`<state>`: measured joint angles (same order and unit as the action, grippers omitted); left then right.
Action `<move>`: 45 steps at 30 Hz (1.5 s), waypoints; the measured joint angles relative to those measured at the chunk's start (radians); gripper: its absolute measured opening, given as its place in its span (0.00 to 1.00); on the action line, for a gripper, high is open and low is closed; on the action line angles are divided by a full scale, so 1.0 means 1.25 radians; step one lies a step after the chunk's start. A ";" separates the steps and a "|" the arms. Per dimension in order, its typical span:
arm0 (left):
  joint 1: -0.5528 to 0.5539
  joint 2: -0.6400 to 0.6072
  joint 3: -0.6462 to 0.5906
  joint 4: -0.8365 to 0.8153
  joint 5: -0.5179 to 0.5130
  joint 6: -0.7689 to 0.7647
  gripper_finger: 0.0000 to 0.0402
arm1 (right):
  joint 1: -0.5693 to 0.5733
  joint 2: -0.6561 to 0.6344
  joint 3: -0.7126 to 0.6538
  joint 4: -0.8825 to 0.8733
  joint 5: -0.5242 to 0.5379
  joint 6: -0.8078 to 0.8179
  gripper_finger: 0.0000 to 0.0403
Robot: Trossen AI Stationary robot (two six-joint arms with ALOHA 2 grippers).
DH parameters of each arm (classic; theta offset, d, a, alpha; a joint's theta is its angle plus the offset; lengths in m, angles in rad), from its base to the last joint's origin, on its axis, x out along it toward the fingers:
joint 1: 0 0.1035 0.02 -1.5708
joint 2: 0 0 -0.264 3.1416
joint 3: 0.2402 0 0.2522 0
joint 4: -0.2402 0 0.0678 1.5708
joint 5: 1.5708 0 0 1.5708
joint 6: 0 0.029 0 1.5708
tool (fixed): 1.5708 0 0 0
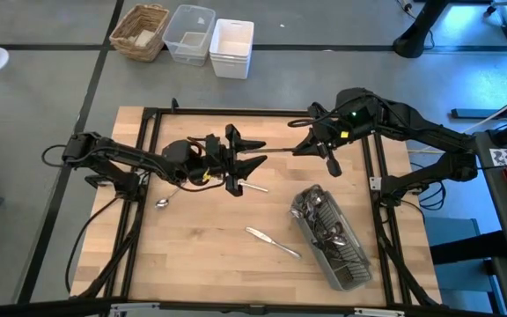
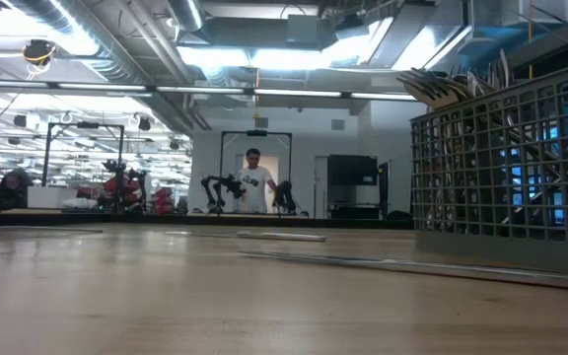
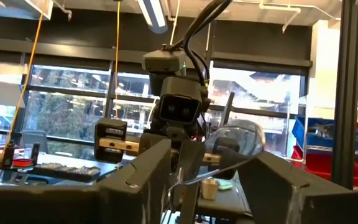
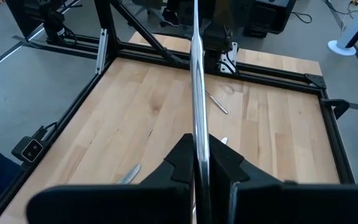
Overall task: Sort silverware
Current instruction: Put the silver table knife into the gray silverware basket
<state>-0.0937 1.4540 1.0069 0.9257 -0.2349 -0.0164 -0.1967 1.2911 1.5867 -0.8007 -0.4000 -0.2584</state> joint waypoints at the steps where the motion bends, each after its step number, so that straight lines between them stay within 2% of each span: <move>1: 0.000 0.000 0.000 -0.001 0.000 0.003 0.41 | 0.000 0.000 0.000 0.000 0.000 0.000 0.06; 6: 0.000 0.000 0.000 -0.001 0.000 0.029 0.26 | 0.000 0.000 0.000 0.000 0.000 0.000 0.06; 11: 0.000 0.000 0.000 -0.016 0.000 0.035 0.05 | 0.000 0.000 0.000 0.000 0.000 0.000 0.06; 13: 0.000 0.000 0.000 -0.016 -0.005 0.032 0.02 | 0.001 0.000 0.000 -0.002 -0.002 0.001 0.06; 28: 0.002 0.000 0.000 -0.013 -0.013 0.016 0.00 | 0.001 0.000 0.000 -0.002 -0.003 0.001 0.10; 35: 0.002 0.000 0.000 -0.015 -0.012 0.018 0.00 | 0.001 0.000 0.000 -0.002 -0.007 0.112 0.10; 45: 0.002 0.000 0.000 -0.017 -0.009 0.018 0.00 | 0.001 0.001 0.000 -0.009 -0.016 0.128 0.10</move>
<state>-0.0917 1.4540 1.0069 0.9041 -0.2466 0.0063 -0.1959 1.2919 1.5867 -0.8124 -0.4206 -0.0982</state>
